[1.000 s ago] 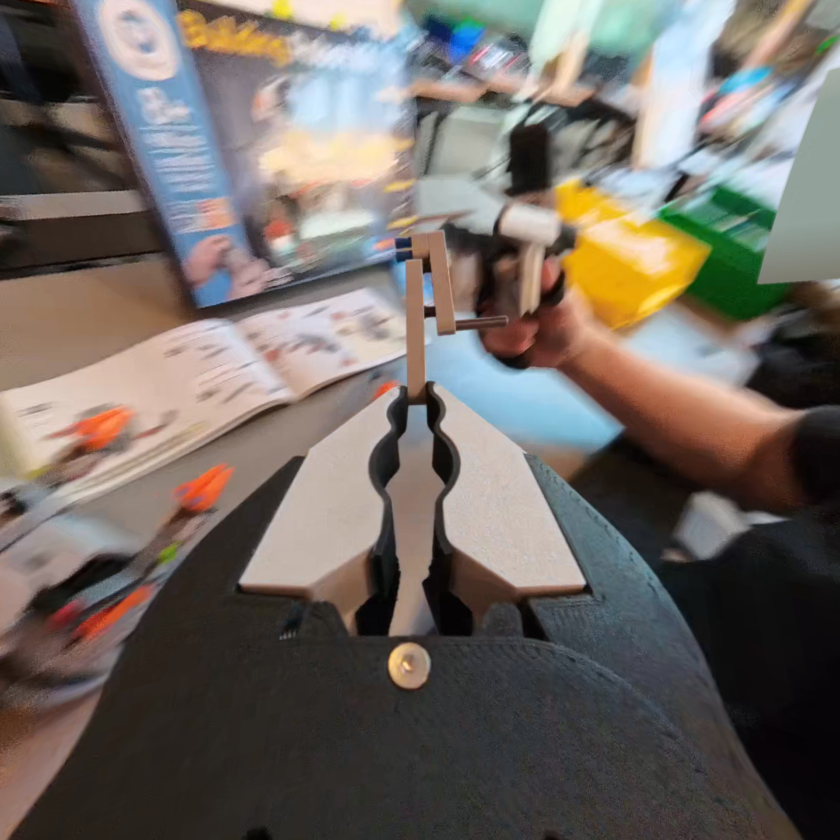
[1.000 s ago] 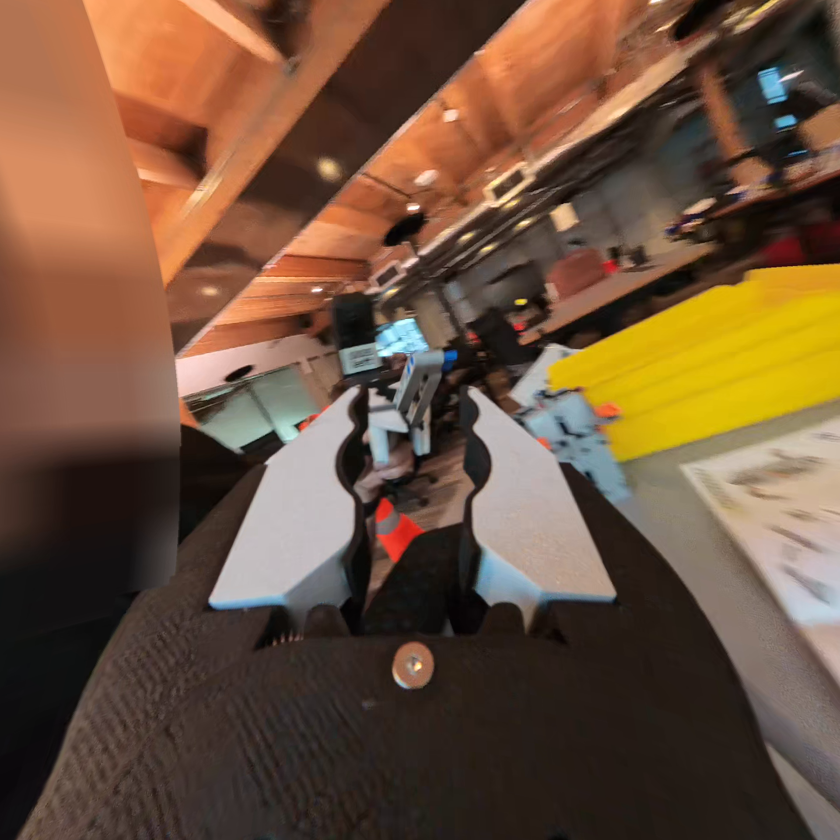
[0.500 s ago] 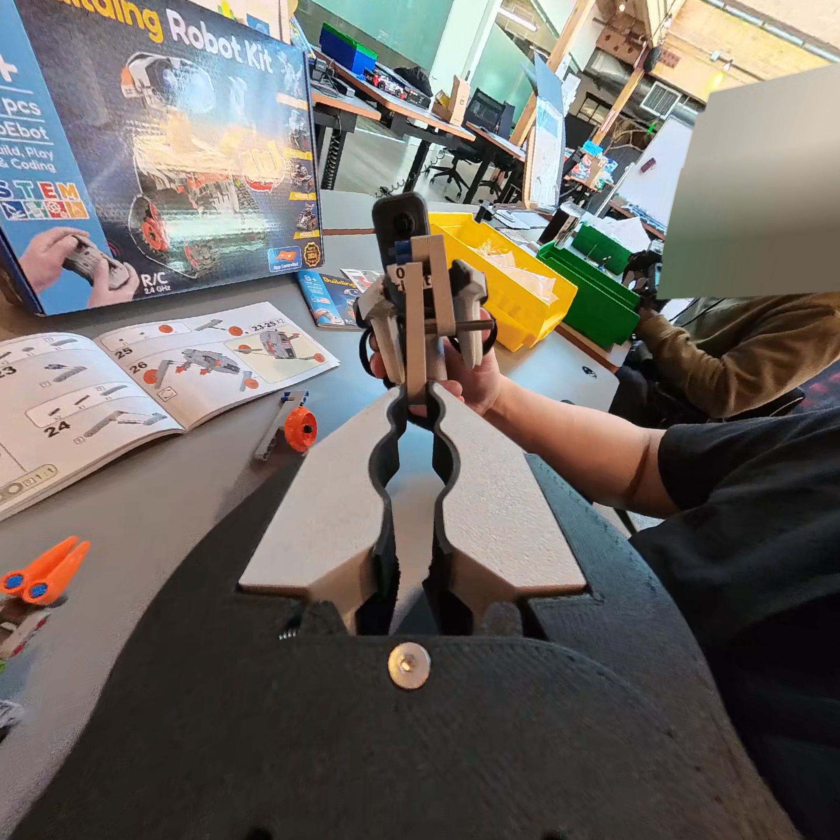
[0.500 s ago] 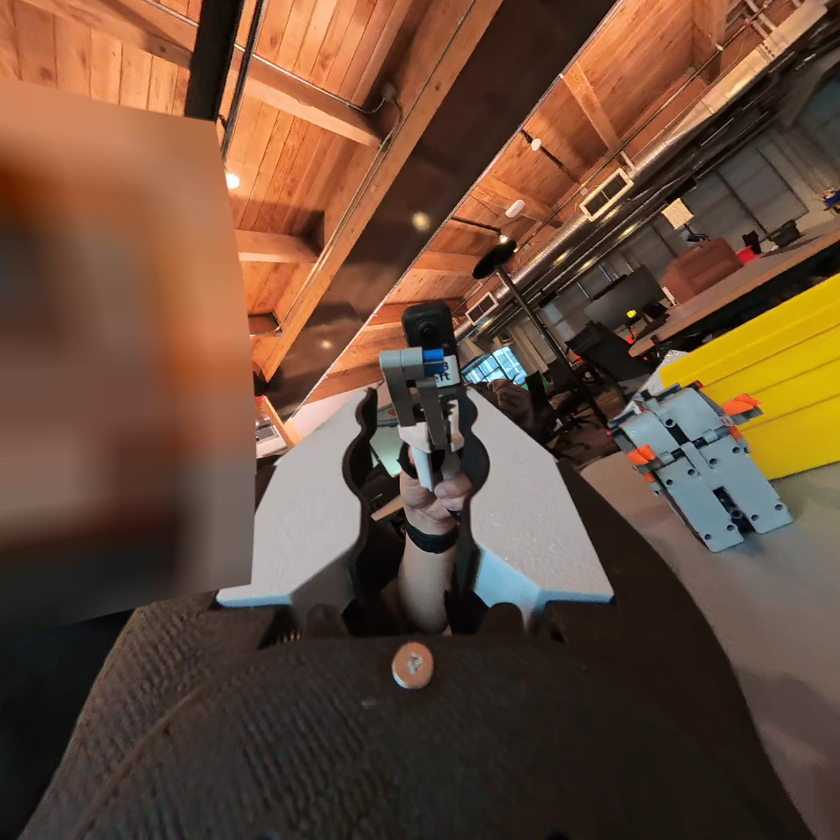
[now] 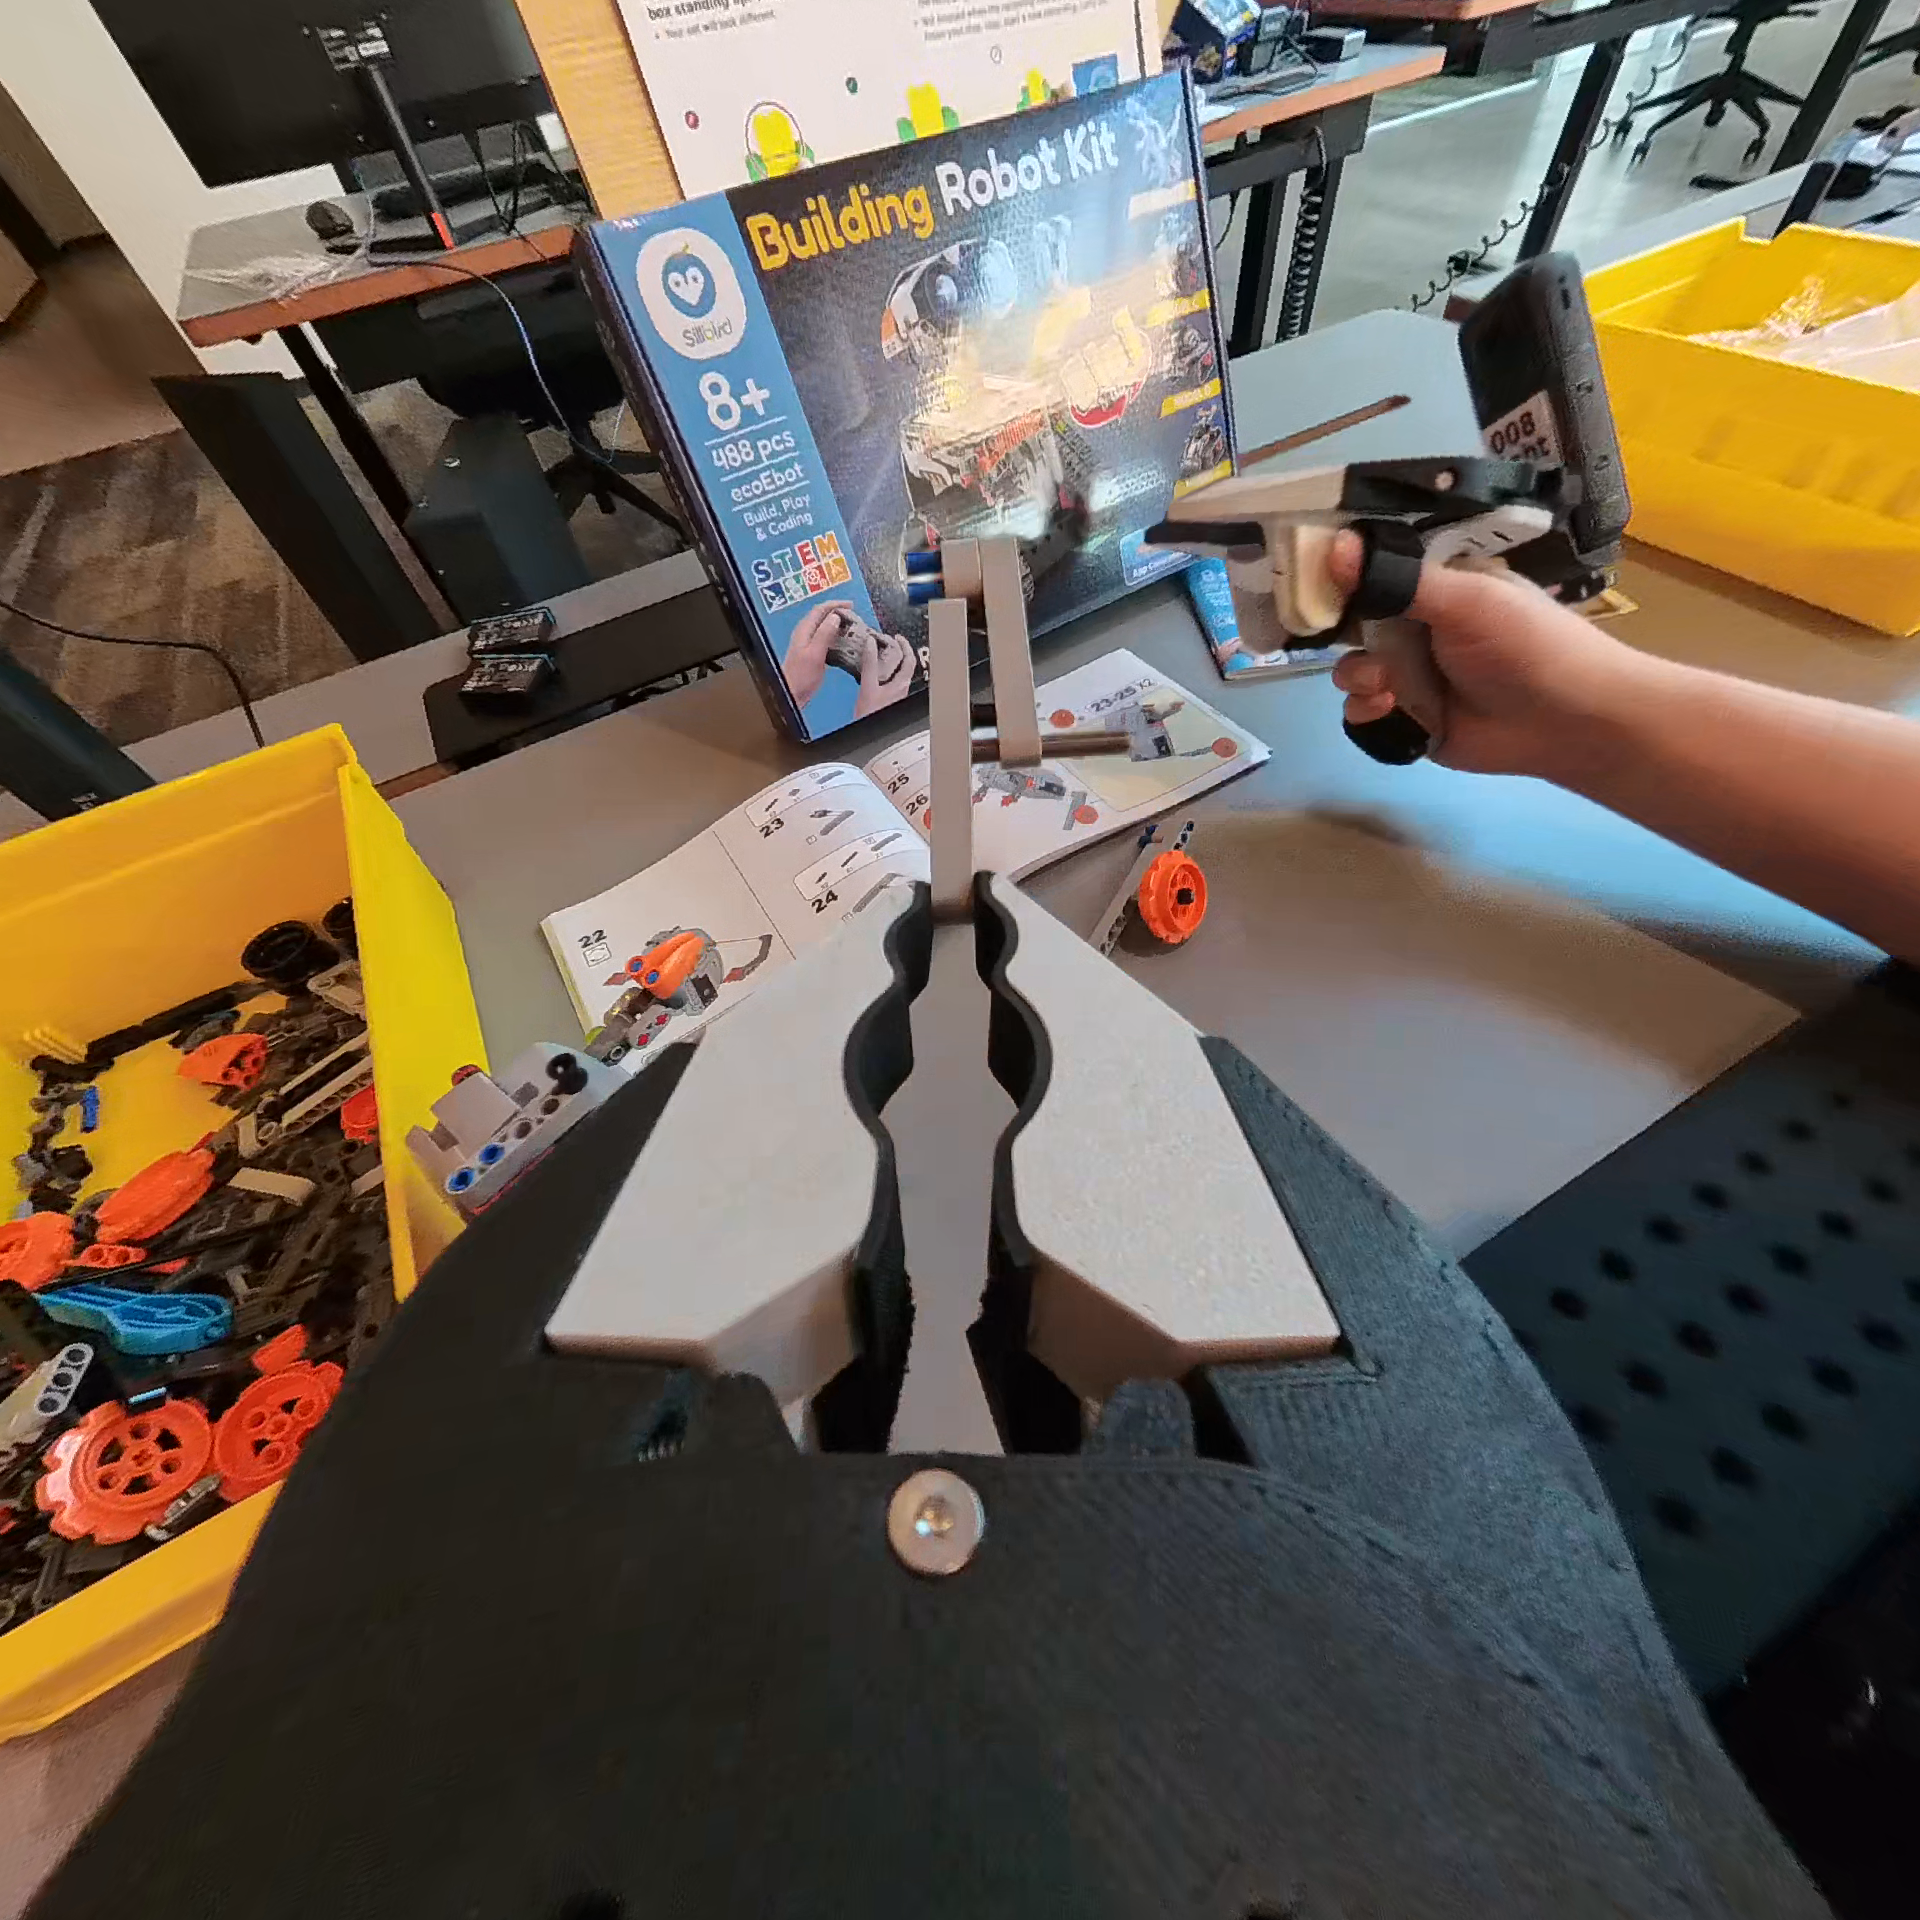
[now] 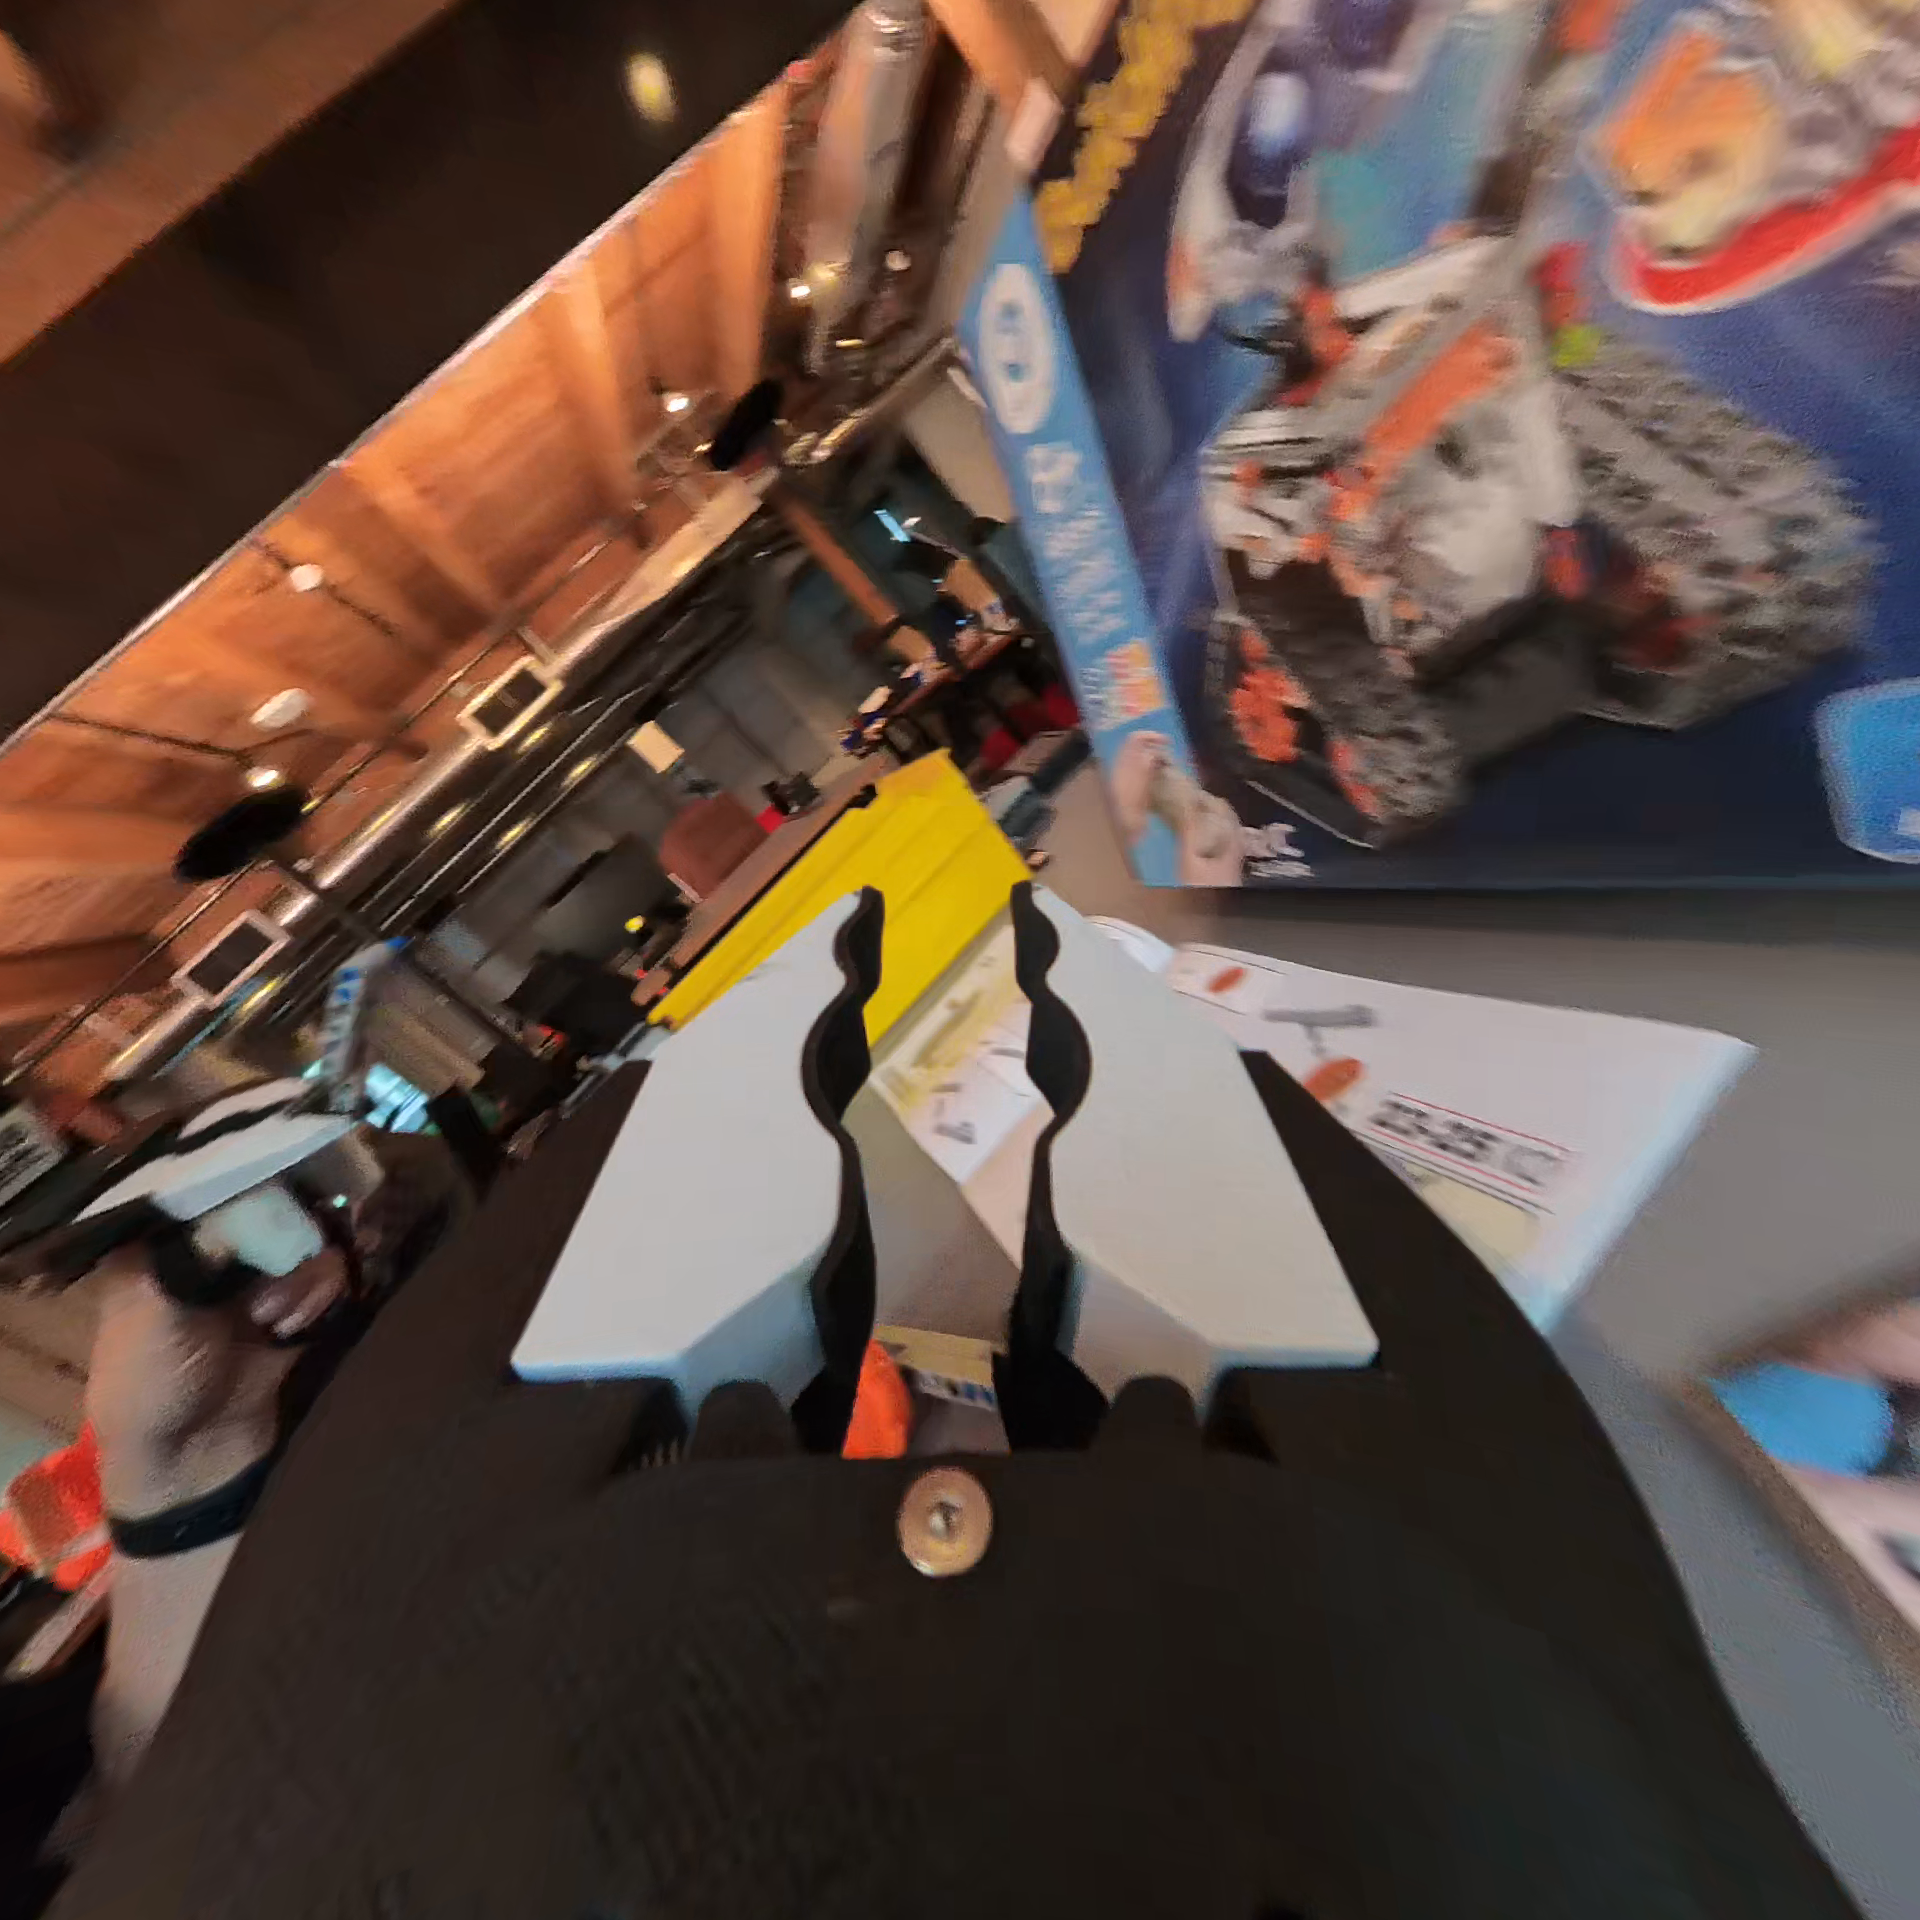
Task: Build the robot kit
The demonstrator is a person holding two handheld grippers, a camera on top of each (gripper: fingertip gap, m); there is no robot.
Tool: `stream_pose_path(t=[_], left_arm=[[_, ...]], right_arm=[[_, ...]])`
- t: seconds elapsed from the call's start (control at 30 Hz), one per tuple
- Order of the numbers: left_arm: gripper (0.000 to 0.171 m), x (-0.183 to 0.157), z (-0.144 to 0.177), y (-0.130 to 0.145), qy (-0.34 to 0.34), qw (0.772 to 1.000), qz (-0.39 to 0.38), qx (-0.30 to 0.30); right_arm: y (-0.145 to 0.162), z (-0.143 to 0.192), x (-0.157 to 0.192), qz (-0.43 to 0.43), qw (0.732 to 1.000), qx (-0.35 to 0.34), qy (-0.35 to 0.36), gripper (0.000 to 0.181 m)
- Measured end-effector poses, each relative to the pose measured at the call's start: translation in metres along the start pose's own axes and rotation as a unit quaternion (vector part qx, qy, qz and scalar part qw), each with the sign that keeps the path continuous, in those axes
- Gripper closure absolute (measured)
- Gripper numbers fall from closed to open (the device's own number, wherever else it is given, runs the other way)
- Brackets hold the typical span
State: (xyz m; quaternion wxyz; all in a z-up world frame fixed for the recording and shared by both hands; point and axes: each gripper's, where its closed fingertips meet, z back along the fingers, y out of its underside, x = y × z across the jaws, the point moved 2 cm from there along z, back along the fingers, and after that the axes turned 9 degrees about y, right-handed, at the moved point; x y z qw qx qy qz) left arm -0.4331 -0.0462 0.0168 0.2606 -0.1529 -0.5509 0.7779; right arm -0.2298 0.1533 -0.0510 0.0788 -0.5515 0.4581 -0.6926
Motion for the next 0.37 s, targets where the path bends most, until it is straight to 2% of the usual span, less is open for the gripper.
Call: stream_pose_path(t=[0.13, 0.37], left_arm=[[0.166, -0.002, -0.004, 0.003, 0.004, 1.0, 0.0, 0.008], [0.166, -0.004, -0.005, 0.003, 0.003, 1.0, -0.001, 0.011]], right_arm=[[0.002, -0.003, -0.023, -0.022, 1.0, 0.011, 0.015, 0.161], [0.019, -0.012, -0.022, 0.041, 0.997, 0.057, 0.036, 0.163]])
